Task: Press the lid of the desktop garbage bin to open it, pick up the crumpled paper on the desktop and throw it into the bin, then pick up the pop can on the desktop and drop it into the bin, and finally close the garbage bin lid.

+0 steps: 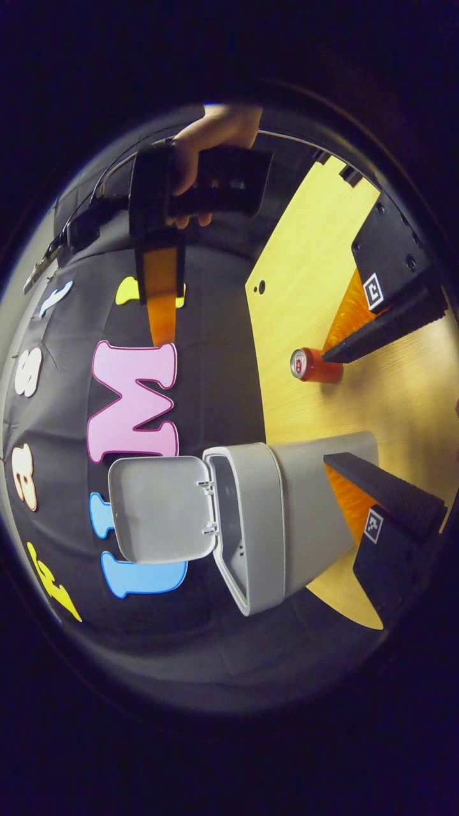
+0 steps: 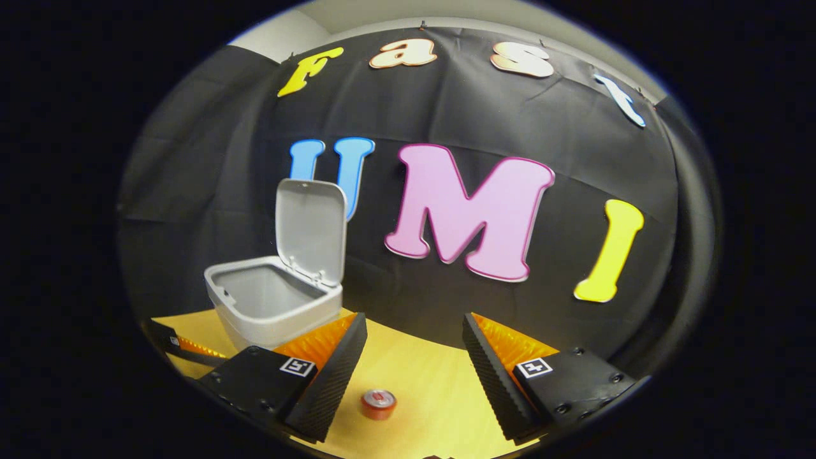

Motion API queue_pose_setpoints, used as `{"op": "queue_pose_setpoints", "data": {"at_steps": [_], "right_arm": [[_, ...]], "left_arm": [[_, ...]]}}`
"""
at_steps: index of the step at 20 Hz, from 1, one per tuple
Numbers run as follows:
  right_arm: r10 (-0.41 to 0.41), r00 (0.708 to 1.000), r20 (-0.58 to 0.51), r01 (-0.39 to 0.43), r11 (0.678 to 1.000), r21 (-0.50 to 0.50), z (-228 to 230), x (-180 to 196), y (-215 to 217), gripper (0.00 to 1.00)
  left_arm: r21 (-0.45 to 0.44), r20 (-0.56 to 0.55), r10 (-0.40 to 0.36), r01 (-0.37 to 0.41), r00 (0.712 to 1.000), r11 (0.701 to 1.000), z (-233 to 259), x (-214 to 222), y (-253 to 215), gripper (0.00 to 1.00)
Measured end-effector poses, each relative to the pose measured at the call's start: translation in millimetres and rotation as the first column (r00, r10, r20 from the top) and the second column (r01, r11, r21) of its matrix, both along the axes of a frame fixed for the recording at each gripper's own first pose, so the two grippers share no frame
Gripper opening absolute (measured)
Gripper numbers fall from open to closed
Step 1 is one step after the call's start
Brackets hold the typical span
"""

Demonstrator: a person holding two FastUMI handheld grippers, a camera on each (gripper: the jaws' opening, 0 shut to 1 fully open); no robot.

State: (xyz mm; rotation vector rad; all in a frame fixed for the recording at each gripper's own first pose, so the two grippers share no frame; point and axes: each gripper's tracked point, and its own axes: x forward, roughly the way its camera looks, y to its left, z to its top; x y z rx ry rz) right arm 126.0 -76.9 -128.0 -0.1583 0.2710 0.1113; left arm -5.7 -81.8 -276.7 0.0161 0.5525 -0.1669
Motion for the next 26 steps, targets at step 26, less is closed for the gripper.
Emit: {"op": "queue_pose_setpoints", "data": {"at_steps": [26], "right_arm": [[-0.42,0.864,-0.276,0.439,0.899,0.005,-206.6,-186.9,-154.0,0.98]], "left_arm": [[0.146,-0.11,-0.067,0.083,0.992,0.986,-175.9,119.6,-97.7,0.99]]}}
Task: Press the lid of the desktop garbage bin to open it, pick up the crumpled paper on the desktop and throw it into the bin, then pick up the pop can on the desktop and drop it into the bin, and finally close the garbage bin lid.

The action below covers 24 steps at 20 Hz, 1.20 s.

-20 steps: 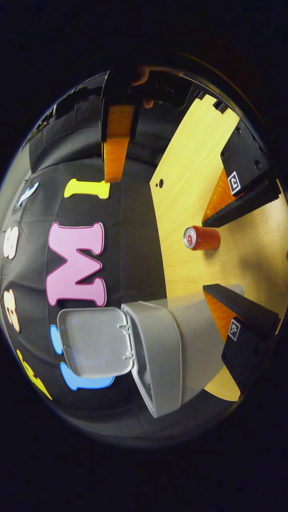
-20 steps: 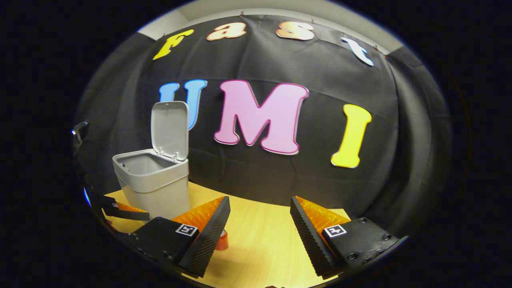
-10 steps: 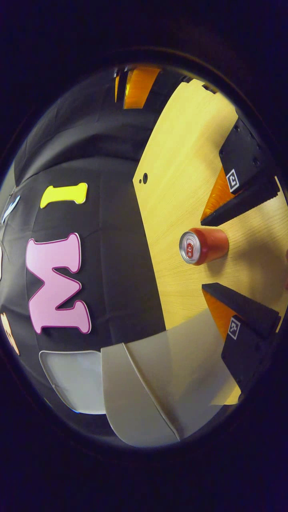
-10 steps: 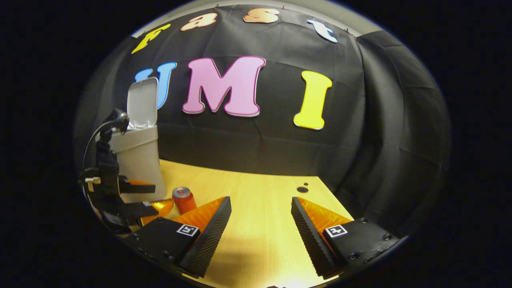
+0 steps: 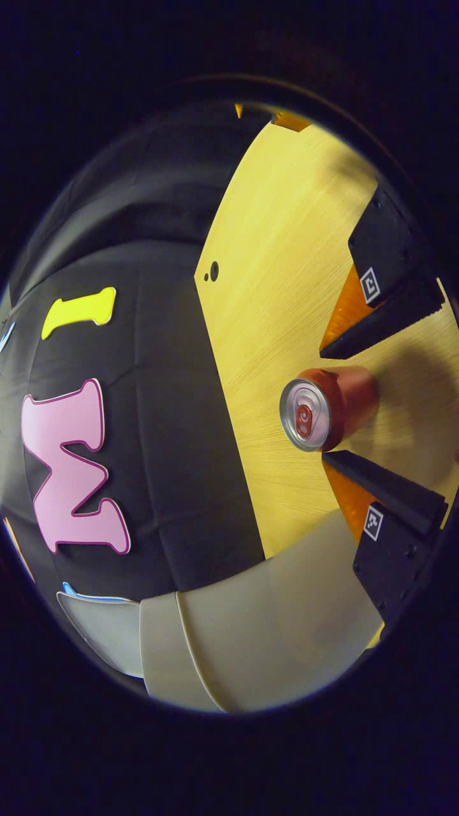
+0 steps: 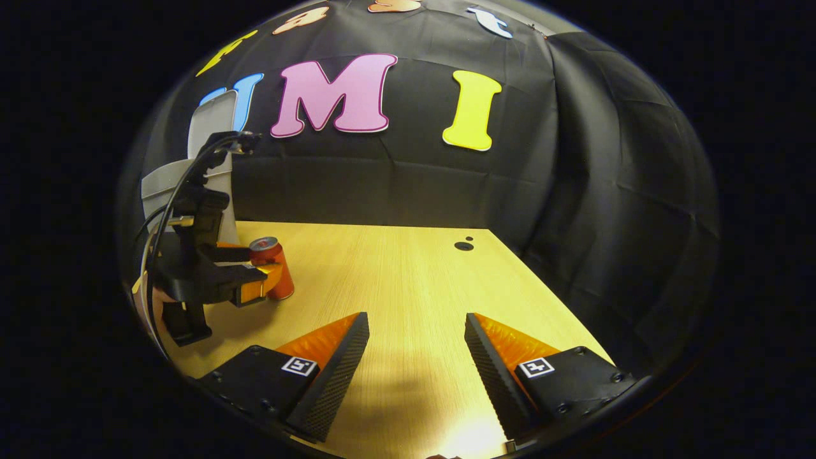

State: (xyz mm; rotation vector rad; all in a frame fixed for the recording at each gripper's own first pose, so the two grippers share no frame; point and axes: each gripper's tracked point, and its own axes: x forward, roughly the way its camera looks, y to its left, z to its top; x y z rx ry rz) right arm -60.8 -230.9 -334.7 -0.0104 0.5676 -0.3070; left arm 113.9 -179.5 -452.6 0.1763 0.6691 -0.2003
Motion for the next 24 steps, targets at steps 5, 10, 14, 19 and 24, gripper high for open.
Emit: {"op": "queue_pose_setpoints", "data": {"at_steps": [5,10,14,19,24], "right_arm": [[-0.02,0.999,-0.042,0.021,0.999,0.03,-18.7,-10.4,-5.3,0.98],[-0.021,0.998,-0.058,0.022,1.0,0.017,-22.3,-8.6,-10.0,0.98],[-0.022,0.996,-0.083,0.024,0.999,0.032,-27.3,-10.3,-10.1,0.98],[0.001,0.996,-0.092,0.003,0.999,0.038,-13.8,-5.8,-6.5,0.98],[0.021,0.996,-0.081,-0.017,0.999,0.043,17.6,16.0,-4.1,0.98]], "left_arm": [[-0.007,-0.002,0.028,-0.028,1.0,1.0,-10.1,11.8,-3.7,0.99],[-0.025,-0.017,0.045,-0.046,0.999,0.999,-16.2,12.5,-2.9,0.99],[-0.062,-0.034,0.056,-0.058,0.998,0.996,-19.0,12.8,-5.5,0.93],[-0.079,-0.021,0.071,-0.072,0.997,0.994,0.9,14.3,-5.1,0.9],[-0.099,0.009,0.064,-0.063,0.998,0.993,49.7,13.1,-11.0,0.9]]}}
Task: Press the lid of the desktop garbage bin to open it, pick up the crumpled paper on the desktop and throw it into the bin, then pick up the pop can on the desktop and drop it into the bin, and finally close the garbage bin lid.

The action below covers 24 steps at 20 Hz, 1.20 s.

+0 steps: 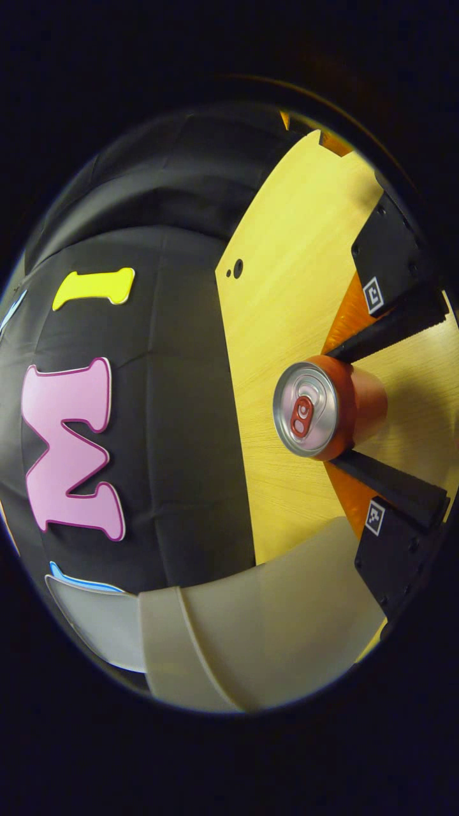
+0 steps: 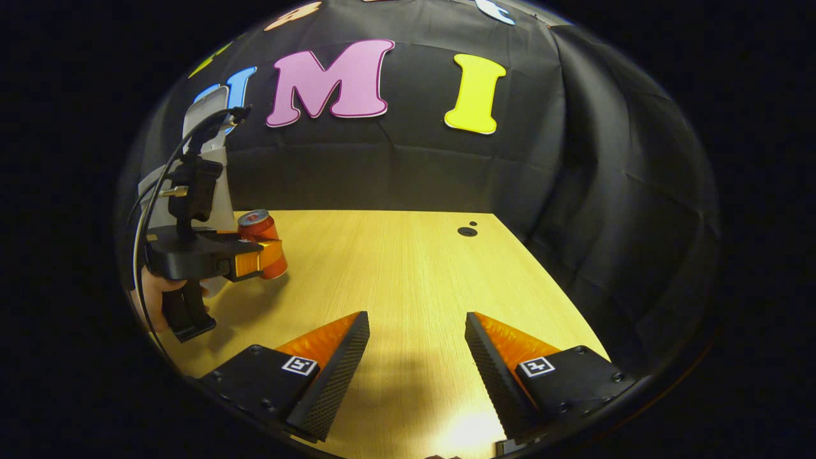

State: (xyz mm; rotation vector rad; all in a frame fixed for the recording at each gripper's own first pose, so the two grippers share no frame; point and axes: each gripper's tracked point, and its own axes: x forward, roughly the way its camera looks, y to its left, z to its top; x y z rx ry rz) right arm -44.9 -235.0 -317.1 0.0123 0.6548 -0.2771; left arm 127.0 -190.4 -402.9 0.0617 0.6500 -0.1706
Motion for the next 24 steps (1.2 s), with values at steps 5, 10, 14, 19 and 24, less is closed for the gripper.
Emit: {"op": "queue_pose_setpoints", "data": {"at_steps": [5,10,14,19,24], "right_arm": [[0.031,0.999,0.036,-0.031,1.0,-0.008,55.1,16.1,4.2,0.99],[0.056,0.996,0.066,-0.055,0.998,-0.02,93.7,24.9,12.4,0.98],[0.094,0.991,0.097,-0.093,0.996,-0.015,119.2,33.0,29.9,0.98],[0.151,0.978,0.144,-0.151,0.988,-0.008,147.5,46.5,60.0,0.98],[0.194,0.966,0.168,-0.201,0.979,0.025,158.7,52.5,90.8,0.98]], "left_arm": [[-0.037,0.083,-0.017,0.02,0.996,0.999,76.2,3.8,-7.4,0.9],[-0.09,0.205,0.002,0.017,0.979,0.996,161.0,26.0,-5.5,0.89],[-0.112,0.305,0.024,0.011,0.952,0.994,220.4,45.3,15.0,0.89],[-0.089,0.405,0.107,-0.077,0.908,0.993,285.0,69.2,83.6,0.89],[-0.048,0.448,0.183,-0.181,0.875,0.982,306.5,69.4,158.0,0.89]]}}
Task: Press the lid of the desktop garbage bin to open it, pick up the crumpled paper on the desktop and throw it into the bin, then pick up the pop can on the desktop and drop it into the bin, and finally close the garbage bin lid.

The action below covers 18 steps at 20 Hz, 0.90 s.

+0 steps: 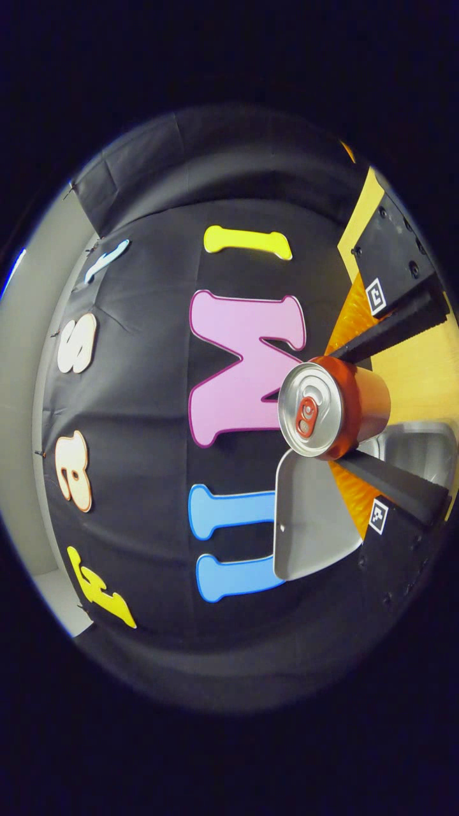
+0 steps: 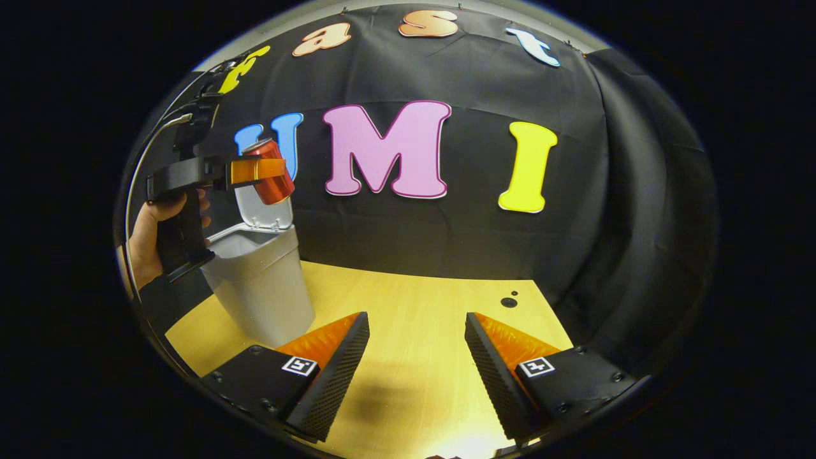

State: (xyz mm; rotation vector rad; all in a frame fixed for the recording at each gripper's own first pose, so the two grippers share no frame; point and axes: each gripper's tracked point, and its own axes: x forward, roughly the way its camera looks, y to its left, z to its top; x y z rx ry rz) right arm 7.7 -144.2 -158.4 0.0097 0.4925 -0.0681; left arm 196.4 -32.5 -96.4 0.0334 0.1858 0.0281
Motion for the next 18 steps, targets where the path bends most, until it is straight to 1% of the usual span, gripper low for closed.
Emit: {"op": "queue_pose_setpoints", "data": {"at_steps": [3,5,7,9,11,14,16,18], "right_arm": [[0.021,1.0,0.007,-0.021,1.0,0.008,4.9,-2.4,14.0,0.98],[0.027,1.0,0.001,-0.027,1.0,0.008,4.6,-6.2,19.3,0.98],[0.028,1.0,-0.006,-0.028,0.999,0.02,2.5,-10.0,23.2,0.98],[0.021,1.0,-0.017,-0.021,0.999,0.025,0.8,-14.9,22.5,0.98],[0.011,1.0,-0.022,-0.01,1.0,0.024,-0.1,-19.0,19.3,0.98],[-0.004,0.999,-0.041,0.005,1.0,0.025,-4.8,-26.0,15.2,0.98],[-0.01,0.999,-0.054,0.012,0.999,0.034,-8.1,-29.1,15.1,0.98],[-0.013,0.998,-0.058,0.015,0.999,0.035,-10.0,-31.5,15.5,0.98]], "left_arm": [[0.033,-0.023,0.054,-0.053,0.998,0.998,-12.8,-3.8,40.4,0.89],[0.038,-0.059,0.075,-0.073,0.995,0.997,-30.6,-5.7,59.6,0.89],[-0.004,-0.1,0.087,-0.087,0.991,0.996,-53.5,-11.2,74.5,0.89],[-0.04,-0.163,0.126,-0.134,0.979,0.99,-82.1,-20.7,93.0,0.89],[-0.056,-0.208,0.155,-0.17,0.966,0.984,-100.4,-26.9,108.0,0.89],[-0.034,-0.245,0.19,-0.204,0.951,0.978,-113.3,-33.8,122.1,0.89],[-0.021,-0.254,0.225,-0.238,0.941,0.971,-117.1,-38.8,129.8,0.91],[-0.023,-0.251,0.227,-0.241,0.941,0.97,-115.8,-40.2,128.9,0.91]]}}
